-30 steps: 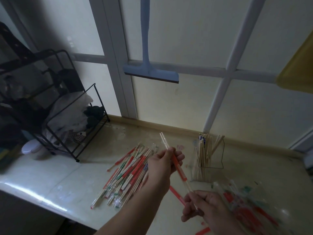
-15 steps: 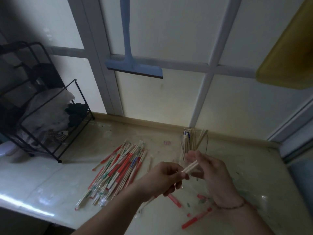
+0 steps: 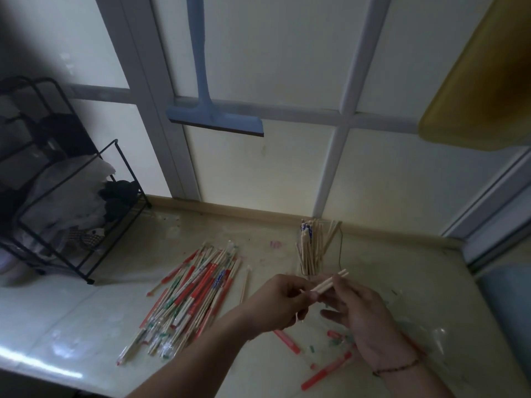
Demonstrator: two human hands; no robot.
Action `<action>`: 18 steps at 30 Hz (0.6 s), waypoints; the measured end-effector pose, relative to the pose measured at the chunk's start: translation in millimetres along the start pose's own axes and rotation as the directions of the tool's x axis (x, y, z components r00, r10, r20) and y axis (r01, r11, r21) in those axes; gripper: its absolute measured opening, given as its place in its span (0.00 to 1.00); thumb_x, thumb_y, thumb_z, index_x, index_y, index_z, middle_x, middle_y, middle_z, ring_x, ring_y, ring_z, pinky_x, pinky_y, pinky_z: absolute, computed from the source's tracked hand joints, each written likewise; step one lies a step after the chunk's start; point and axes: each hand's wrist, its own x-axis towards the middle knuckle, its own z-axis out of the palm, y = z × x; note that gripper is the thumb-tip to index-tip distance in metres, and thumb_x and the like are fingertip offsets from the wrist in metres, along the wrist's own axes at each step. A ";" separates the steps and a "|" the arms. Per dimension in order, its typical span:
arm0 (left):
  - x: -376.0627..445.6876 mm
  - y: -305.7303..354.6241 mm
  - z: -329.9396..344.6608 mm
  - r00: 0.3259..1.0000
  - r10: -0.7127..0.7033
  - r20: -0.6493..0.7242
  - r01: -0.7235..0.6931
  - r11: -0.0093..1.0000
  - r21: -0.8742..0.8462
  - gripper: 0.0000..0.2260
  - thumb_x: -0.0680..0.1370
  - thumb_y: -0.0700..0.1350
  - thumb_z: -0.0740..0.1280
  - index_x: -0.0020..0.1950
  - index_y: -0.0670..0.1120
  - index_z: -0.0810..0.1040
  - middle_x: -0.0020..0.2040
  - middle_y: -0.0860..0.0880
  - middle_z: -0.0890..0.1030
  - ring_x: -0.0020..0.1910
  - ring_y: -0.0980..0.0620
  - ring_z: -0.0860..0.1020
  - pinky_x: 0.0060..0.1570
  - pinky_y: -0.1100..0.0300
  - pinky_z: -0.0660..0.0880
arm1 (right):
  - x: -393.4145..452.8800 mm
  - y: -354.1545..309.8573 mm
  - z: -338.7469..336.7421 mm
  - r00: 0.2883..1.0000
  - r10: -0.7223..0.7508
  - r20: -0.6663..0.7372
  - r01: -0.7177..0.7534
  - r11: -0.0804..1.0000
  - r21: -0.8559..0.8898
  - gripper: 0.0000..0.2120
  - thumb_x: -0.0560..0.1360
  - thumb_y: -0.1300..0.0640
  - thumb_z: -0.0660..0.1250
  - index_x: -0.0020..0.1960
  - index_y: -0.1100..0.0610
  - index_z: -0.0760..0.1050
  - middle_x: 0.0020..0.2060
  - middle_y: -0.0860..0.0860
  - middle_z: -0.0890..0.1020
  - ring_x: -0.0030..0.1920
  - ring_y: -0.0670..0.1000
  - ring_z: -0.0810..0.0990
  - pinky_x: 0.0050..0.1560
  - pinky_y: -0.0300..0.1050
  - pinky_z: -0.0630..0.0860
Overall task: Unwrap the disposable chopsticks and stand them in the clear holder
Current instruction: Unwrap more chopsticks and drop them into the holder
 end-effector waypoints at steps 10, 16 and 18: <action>-3.5 -23.7 -27.4 0.995 -0.032 0.095 0.021 0.992 0.121 0.10 0.81 0.49 0.64 0.47 0.47 0.82 0.32 0.50 0.70 0.28 0.55 0.64 0.28 0.63 0.63 | 20.5 -32.8 -76.4 0.966 -0.062 -0.252 0.150 0.926 0.347 0.08 0.78 0.50 0.63 0.48 0.53 0.78 0.51 0.51 0.85 0.48 0.51 0.85 0.44 0.50 0.83; -1.9 -51.2 -46.3 0.978 -0.159 0.139 0.107 0.941 0.320 0.11 0.82 0.50 0.62 0.43 0.53 0.80 0.32 0.56 0.72 0.30 0.57 0.67 0.31 0.63 0.65 | 19.6 -61.9 -126.2 0.886 -0.201 -0.418 0.370 0.850 0.376 0.10 0.72 0.45 0.65 0.42 0.51 0.77 0.40 0.44 0.86 0.43 0.46 0.86 0.35 0.42 0.82; 3.9 -60.7 -46.8 0.965 -0.226 0.133 0.153 0.897 0.415 0.10 0.82 0.50 0.62 0.45 0.52 0.81 0.34 0.56 0.73 0.31 0.57 0.68 0.33 0.63 0.66 | 15.6 -70.8 -141.5 0.856 -0.185 -0.483 0.415 0.802 0.429 0.11 0.75 0.46 0.63 0.39 0.49 0.78 0.40 0.44 0.86 0.44 0.45 0.86 0.35 0.41 0.82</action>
